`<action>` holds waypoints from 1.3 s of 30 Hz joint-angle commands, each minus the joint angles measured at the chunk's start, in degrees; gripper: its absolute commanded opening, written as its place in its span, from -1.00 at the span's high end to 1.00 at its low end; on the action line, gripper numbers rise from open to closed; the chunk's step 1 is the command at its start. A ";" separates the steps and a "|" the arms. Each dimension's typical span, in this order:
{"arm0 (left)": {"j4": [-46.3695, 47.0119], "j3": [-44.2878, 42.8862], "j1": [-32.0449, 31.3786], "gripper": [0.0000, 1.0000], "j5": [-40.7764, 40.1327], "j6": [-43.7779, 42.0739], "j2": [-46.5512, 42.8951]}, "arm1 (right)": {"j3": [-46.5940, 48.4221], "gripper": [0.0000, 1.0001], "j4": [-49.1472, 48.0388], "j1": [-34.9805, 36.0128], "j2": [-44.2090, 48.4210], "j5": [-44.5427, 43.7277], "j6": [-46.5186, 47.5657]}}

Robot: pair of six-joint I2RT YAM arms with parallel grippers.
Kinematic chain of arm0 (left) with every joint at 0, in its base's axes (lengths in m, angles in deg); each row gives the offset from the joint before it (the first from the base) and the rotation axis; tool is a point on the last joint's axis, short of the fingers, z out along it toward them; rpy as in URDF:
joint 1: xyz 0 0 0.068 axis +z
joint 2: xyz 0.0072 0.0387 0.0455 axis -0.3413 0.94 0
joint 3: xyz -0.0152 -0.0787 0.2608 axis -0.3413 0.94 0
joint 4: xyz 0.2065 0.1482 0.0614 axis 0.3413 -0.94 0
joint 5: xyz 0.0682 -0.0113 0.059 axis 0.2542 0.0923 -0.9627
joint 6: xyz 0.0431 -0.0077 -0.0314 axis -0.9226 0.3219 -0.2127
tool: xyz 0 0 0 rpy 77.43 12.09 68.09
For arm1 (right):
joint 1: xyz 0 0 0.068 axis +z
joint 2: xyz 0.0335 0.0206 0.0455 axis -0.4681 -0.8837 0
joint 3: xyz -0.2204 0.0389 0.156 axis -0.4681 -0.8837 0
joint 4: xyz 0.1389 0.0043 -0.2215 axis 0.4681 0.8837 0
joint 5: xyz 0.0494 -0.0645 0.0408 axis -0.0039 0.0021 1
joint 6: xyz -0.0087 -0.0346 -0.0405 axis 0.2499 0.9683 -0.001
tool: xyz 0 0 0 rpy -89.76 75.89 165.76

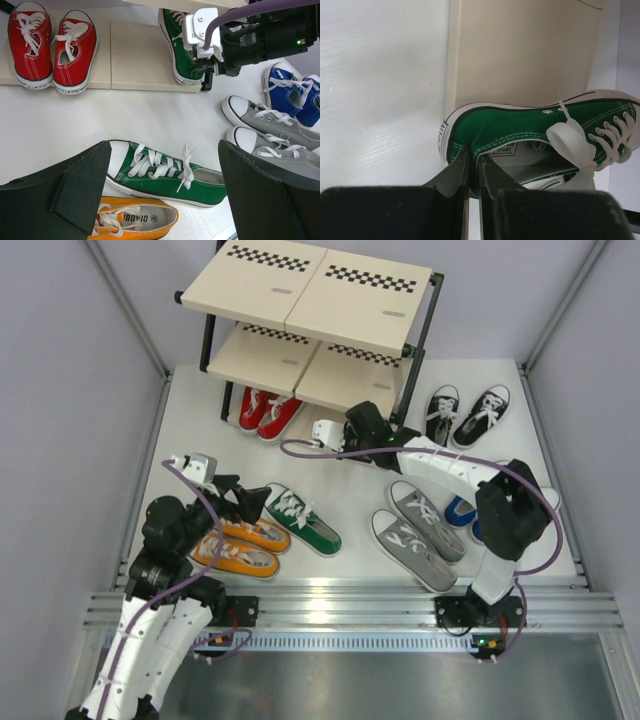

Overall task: Place and organize the shoes onto the shoe shelf
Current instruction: Place the shoe at the shoe shelf, then pick up the shoe at the center of the board.

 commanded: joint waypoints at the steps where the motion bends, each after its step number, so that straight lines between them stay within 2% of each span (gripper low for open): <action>1: 1.75 0.44 0.18 -0.87 0.74 -0.71 -0.54 | 0.41 1.00 -8.28 -0.76 -0.41 -3.04 1.20; 17: 1.66 0.61 0.18 -0.87 1.01 -0.62 -0.45 | -1.17 0.99 -8.28 -1.20 -1.64 -3.13 1.11; 24: 1.75 0.61 0.18 -0.87 1.01 -0.62 -0.45 | -2.05 0.85 -7.58 -1.47 -1.20 -3.13 1.73; 28: 1.75 0.61 0.18 -0.87 1.10 -0.62 -0.54 | -2.75 0.60 -7.41 -1.82 -0.85 -3.04 1.99; 30: 1.75 0.70 0.18 -0.87 1.10 -0.62 -0.45 | -3.37 0.32 -7.58 -1.82 -0.07 -2.78 2.43; 31: 1.75 0.70 0.18 -0.87 1.01 -0.71 -0.45 | -3.63 0.32 -7.58 -1.82 0.11 -2.77 2.43; 36: 1.83 0.70 0.18 -0.87 1.36 -0.62 -0.10 | -5.92 -0.02 -7.67 -1.82 4.59 -1.19 2.70; 37: 1.75 0.70 0.18 -0.87 1.45 -0.53 -0.01 | -6.44 -0.18 -7.23 -1.73 5.38 -0.15 2.78; 39: 1.66 0.70 0.18 -0.87 1.97 -0.36 0.34 | -7.23 -0.35 -5.21 -1.64 8.28 1.09 2.96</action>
